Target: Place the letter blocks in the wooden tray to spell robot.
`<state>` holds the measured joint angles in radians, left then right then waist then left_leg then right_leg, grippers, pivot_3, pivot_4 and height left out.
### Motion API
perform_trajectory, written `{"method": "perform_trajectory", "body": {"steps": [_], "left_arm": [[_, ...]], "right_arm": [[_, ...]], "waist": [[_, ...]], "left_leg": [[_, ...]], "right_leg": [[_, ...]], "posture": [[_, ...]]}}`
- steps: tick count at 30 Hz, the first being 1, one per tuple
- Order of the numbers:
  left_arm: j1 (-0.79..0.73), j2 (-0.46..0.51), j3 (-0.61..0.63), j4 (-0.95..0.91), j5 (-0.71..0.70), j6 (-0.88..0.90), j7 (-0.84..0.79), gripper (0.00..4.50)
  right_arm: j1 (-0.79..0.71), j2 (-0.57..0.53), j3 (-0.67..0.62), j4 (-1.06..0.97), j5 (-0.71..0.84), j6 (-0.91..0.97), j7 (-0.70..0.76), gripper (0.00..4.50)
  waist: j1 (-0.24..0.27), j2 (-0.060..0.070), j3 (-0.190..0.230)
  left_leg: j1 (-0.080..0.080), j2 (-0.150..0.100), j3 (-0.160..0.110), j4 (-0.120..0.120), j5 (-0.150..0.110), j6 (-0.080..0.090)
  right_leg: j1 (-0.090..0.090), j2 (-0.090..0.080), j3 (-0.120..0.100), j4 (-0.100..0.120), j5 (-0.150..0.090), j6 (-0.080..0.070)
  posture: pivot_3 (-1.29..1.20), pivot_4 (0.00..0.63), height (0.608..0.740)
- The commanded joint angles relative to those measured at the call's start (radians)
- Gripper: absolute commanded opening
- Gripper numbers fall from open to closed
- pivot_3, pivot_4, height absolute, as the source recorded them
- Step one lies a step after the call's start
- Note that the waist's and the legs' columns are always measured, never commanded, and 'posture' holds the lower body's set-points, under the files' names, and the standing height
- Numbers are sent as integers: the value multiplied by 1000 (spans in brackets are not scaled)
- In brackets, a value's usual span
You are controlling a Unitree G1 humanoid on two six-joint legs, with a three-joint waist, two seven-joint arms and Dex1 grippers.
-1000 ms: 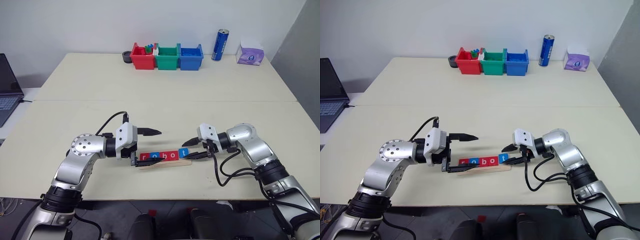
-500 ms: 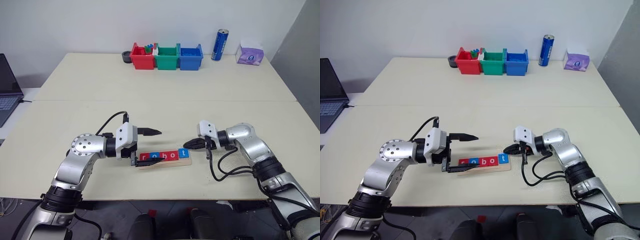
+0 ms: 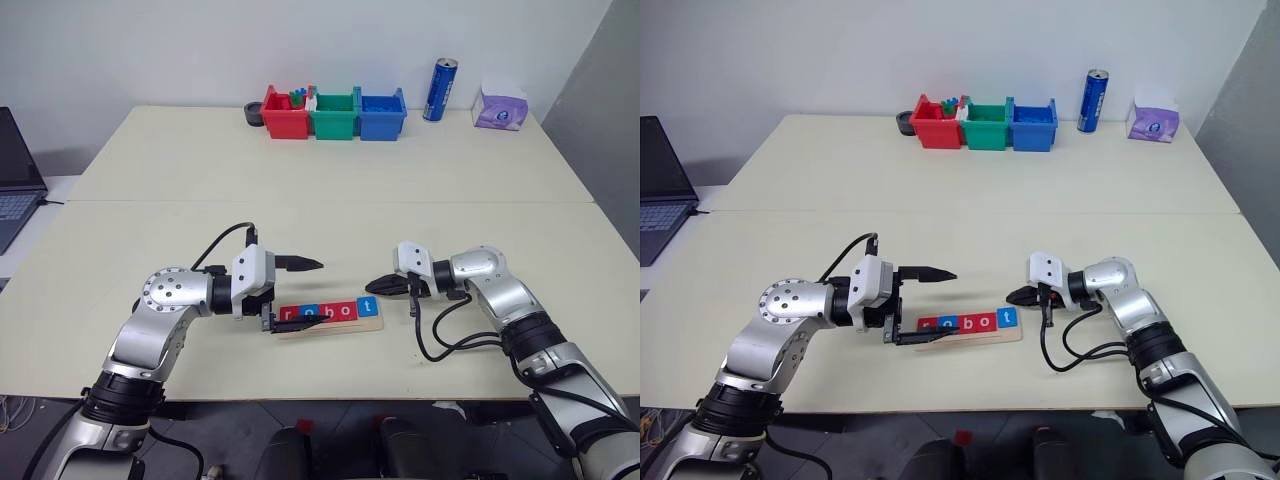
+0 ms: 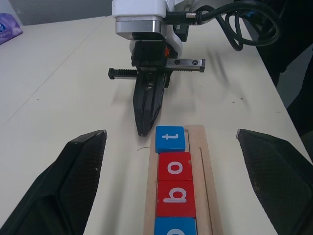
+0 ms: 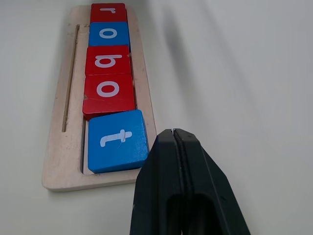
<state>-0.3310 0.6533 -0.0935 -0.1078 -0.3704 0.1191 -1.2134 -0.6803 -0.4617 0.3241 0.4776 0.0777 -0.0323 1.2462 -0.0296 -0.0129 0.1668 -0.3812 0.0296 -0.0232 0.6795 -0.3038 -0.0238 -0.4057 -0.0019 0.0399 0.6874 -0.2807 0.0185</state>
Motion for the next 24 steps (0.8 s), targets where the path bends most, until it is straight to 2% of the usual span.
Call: {"method": "perform_trajectory", "body": {"steps": [1, 24], "left_arm": [[-7, 3, 8, -16, -1, -19, -2, 4500], [-27, -1, 2, 8, 7, -29, -2, 4500]], "right_arm": [[1, -8, -14, -44, 7, -5, 19, 39], [8, -8, -25, -72, 10, 19, 30, 39]], "waist": [[0, 0, 0], [0, 0, 0]], "left_leg": [[0, 0, 0, 0, 0, 0], [0, 0, 0, 0, 0, 0]], "right_leg": [[0, 0, 0, 0, 0, 0], [0, 0, 0, 0, 0, 0]], "posture": [[0, 150, 740], [0, 150, 740]]}}
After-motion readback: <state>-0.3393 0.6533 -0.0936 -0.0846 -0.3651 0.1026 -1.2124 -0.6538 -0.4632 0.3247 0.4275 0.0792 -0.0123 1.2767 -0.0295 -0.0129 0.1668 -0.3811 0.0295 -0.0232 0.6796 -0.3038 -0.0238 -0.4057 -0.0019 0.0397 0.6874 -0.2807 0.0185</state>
